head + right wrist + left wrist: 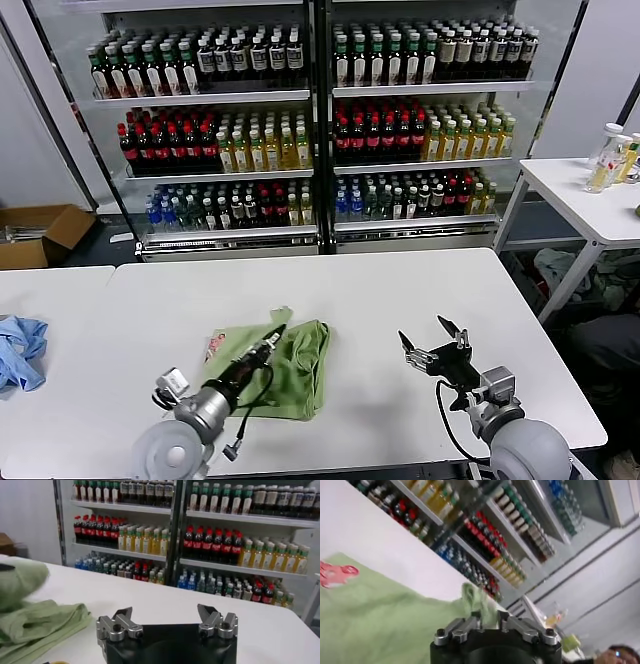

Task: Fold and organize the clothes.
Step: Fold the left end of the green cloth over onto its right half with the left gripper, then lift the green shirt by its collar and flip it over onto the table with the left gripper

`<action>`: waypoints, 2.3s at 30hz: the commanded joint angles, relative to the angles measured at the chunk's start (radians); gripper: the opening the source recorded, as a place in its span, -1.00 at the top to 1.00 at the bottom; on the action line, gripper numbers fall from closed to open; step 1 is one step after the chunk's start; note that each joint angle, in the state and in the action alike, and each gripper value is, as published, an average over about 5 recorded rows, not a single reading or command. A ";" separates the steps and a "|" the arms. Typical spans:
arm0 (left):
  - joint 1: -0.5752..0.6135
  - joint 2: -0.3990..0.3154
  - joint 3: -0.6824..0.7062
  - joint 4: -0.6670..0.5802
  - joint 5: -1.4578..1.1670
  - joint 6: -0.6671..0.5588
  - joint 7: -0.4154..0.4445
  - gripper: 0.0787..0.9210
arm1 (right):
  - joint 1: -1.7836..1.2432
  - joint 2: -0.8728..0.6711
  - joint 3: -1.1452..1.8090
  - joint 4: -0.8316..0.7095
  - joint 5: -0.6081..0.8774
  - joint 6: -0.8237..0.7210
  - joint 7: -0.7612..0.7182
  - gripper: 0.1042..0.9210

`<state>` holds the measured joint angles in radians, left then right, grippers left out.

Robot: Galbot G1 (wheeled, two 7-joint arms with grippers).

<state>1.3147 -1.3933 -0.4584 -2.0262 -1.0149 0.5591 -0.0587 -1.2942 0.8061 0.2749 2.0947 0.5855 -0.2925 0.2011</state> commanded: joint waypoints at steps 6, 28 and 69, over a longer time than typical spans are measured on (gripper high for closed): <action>0.062 0.034 -0.055 -0.053 0.229 -0.023 0.027 -0.05 | 0.007 0.015 -0.015 -0.008 -0.007 0.003 -0.001 -0.76; 0.075 0.045 -0.114 0.130 0.332 -0.098 -0.043 -0.77 | 0.002 0.019 -0.006 -0.017 -0.019 0.006 -0.001 -0.76; 0.028 -0.058 -0.303 0.119 -0.289 0.018 -0.017 0.75 | -0.036 0.020 0.036 0.028 -0.022 0.003 0.005 -0.76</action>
<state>1.3444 -1.4405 -0.6933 -1.8826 -1.1100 0.5605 -0.0800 -1.3294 0.8262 0.3107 2.1213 0.5628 -0.2898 0.2056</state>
